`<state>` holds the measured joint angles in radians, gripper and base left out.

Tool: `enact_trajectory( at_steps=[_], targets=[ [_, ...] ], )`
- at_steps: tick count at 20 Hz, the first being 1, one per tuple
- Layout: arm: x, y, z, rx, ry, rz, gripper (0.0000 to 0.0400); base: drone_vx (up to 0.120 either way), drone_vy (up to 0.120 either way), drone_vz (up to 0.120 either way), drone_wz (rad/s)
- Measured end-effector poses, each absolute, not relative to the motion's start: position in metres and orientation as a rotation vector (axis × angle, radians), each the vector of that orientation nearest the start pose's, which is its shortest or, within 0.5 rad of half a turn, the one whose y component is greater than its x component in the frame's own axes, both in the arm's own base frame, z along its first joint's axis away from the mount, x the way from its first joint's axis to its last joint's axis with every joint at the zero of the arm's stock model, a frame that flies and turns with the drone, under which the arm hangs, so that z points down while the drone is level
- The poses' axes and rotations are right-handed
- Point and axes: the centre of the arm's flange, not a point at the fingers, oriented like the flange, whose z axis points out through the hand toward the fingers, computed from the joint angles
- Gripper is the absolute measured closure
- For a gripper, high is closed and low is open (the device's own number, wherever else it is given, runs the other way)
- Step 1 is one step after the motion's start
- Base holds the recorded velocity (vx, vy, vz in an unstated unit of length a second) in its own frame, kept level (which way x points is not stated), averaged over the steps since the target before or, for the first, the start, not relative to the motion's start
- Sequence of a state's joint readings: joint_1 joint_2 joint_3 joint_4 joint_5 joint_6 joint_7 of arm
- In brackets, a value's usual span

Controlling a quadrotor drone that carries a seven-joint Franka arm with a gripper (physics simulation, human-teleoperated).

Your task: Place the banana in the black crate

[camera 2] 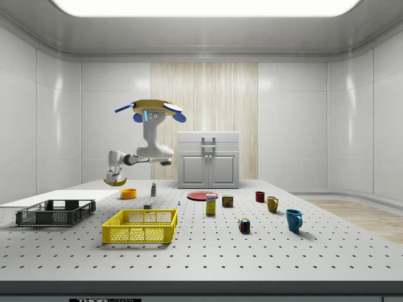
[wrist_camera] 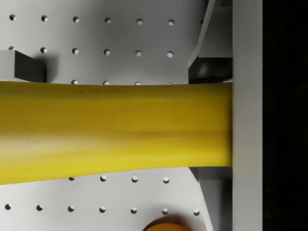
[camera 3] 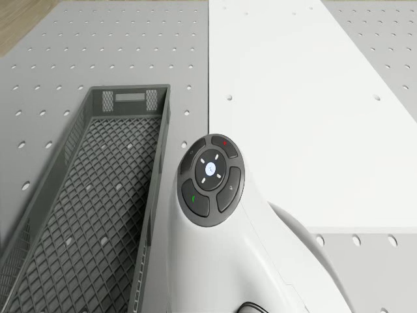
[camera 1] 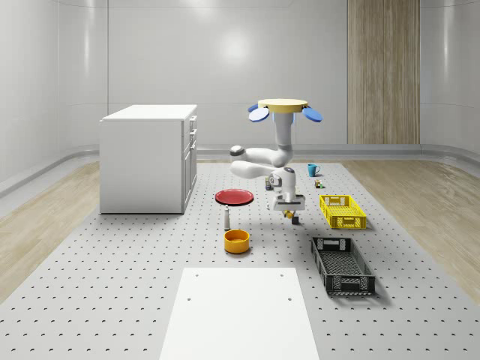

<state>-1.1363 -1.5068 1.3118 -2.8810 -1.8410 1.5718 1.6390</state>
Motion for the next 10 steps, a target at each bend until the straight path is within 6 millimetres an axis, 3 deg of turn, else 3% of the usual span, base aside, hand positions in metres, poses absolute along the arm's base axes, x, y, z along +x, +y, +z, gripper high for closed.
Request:
enact_trajectory(
  at_steps=[10],
  targets=[
    [0.3008,0.0042,0.5048,-0.004,0.003,0.755,0.0210,0.120,0.120,0.000,0.000]
  ],
)
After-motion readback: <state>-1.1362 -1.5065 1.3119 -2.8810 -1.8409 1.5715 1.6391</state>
